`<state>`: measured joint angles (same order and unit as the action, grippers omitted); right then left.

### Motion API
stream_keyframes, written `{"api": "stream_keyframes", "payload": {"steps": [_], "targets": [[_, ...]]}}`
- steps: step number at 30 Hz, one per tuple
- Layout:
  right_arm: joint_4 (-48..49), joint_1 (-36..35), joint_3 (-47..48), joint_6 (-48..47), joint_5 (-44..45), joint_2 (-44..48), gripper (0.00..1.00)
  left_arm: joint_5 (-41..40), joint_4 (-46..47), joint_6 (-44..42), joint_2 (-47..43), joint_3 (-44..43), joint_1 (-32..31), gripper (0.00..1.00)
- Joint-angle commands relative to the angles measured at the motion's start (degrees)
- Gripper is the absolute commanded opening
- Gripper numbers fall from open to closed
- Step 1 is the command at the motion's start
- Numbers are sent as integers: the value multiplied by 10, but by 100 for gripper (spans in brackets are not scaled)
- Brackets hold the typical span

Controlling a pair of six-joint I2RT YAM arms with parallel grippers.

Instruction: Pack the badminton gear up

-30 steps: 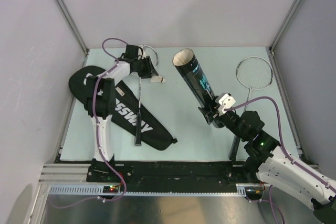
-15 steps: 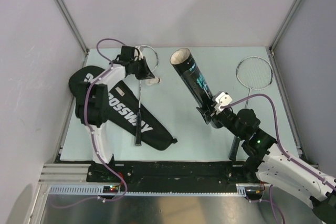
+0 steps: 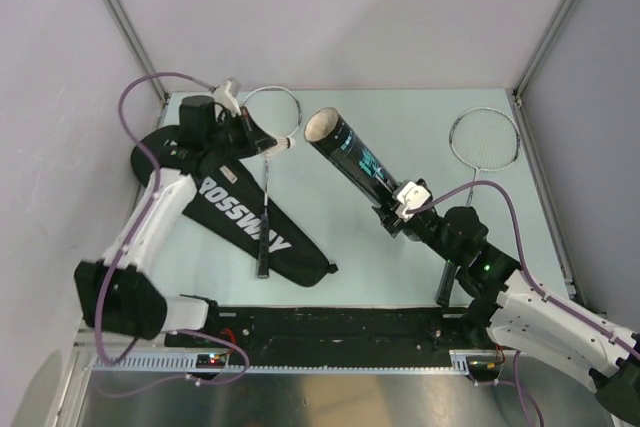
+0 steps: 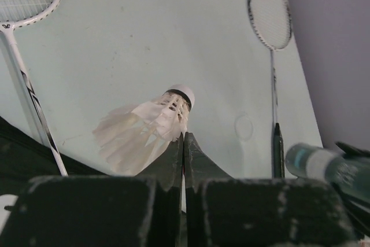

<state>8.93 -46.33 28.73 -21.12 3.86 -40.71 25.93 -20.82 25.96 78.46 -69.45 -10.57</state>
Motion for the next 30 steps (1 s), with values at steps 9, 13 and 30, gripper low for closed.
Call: {"api": "stream_keyframes", "payload": {"steps": [9,13,30], "targets": [[1,3,-27,-203,41,-59,29,13,-98,-21,-323,120,-1,0],[66,-9,-63,-245,74,-78,28,-33,-189,-57,-381,114,-1,0],[99,-28,-98,-288,13,-41,29,160,-249,-67,-462,108,-2,0]]}}
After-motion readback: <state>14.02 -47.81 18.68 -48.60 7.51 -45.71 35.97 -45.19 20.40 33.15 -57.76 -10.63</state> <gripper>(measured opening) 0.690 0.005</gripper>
